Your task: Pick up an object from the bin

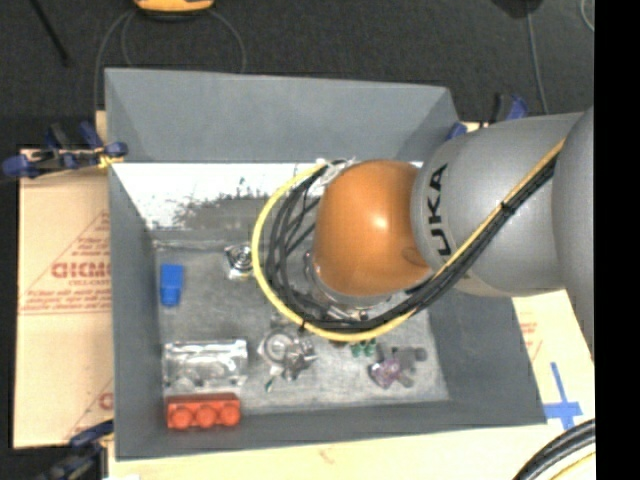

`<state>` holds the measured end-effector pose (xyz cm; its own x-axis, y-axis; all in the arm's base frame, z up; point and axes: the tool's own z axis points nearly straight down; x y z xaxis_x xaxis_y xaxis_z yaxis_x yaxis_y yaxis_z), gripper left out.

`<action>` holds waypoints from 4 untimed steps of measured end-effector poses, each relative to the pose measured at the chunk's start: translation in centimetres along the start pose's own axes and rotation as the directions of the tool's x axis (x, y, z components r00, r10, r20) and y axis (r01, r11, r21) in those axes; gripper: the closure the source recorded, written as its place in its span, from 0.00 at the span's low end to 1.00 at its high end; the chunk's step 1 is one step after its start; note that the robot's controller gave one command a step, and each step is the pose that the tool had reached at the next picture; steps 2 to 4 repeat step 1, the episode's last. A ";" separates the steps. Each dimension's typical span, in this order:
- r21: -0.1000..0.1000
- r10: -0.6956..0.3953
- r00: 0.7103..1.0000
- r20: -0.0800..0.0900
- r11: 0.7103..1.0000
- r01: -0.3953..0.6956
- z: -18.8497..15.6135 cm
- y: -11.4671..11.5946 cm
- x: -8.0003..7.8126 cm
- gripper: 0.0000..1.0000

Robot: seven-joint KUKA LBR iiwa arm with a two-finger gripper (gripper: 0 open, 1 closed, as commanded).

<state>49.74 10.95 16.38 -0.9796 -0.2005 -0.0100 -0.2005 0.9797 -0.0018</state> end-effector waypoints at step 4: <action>0.000 -0.009 1.000 0.002 1.000 0.009 -9.6 -1.1 -0.2 1.00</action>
Offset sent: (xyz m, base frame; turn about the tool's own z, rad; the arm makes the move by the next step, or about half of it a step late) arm 0.0002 -0.0085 0.0909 -0.0134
